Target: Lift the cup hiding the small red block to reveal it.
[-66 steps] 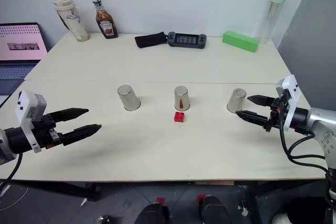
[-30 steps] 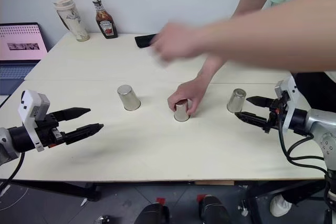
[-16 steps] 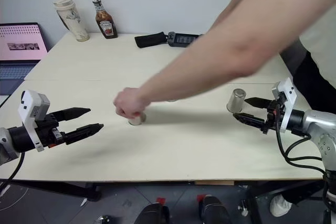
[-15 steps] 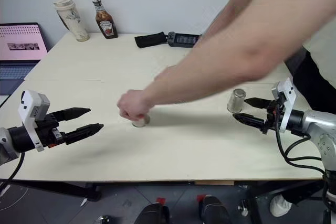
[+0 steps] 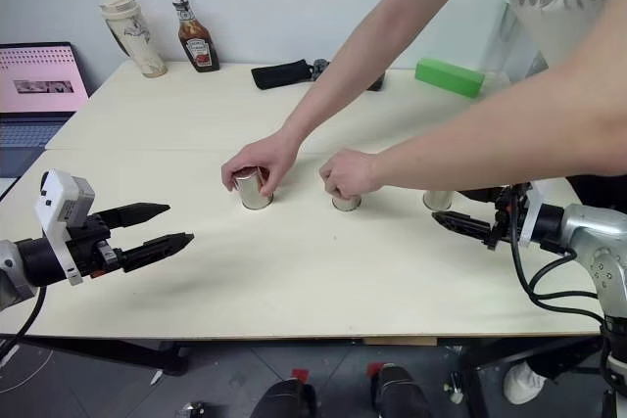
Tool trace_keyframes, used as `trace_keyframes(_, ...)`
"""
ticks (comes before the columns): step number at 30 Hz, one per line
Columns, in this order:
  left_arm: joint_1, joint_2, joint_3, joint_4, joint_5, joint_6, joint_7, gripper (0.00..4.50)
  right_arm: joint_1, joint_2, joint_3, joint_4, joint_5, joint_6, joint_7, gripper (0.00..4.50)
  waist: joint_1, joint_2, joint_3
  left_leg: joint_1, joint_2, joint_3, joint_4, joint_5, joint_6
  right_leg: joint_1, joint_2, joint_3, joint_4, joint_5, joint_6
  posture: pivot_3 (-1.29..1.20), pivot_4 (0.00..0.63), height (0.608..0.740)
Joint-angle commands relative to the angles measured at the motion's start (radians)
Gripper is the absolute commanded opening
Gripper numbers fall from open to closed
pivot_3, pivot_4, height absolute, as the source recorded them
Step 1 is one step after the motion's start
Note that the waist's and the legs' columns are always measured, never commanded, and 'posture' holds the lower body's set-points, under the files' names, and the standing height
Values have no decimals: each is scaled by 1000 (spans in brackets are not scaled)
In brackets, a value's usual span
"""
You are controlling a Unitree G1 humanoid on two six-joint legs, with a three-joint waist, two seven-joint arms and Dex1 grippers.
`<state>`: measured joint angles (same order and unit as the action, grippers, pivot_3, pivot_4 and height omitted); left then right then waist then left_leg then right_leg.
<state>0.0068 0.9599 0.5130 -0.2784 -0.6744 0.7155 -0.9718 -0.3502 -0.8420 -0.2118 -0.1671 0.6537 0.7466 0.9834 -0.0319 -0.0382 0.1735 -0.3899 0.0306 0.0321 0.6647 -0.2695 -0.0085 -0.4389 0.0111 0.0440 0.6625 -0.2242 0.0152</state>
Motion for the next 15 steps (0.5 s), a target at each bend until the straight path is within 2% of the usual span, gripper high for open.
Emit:
trace_keyframes(1, -6, 16, 5, -15, 11, -18, -1, 4495, -19, -8, -20, -6, 3, -23, 4, 4500, 0, 0, 0, 0, 0, 0, 0, 0, 0, 0, 0, 0, 0, 0, 0, 0, 150, 740)
trace_keyframes(8, 16, 2, 3, -25, 34, -24, 20, 4495, -12, -7, -17, -32, 16, -12, 6, 4500, 0, 0, 0, 0, 0, 0, 0, 0, 0, 0, 0, 0, 0, 0, 0, 0, 150, 740)
trace_keyframes(15, -30, -107, -41, 7, 149, -93, 216, 4495, -100, 60, 71, -113, 16, 18, -52, 4500, -1, 0, 0, 1, 0, 0, 1, 0, 0, 0, 0, 0, 1, 0, 0, 0, 150, 740)
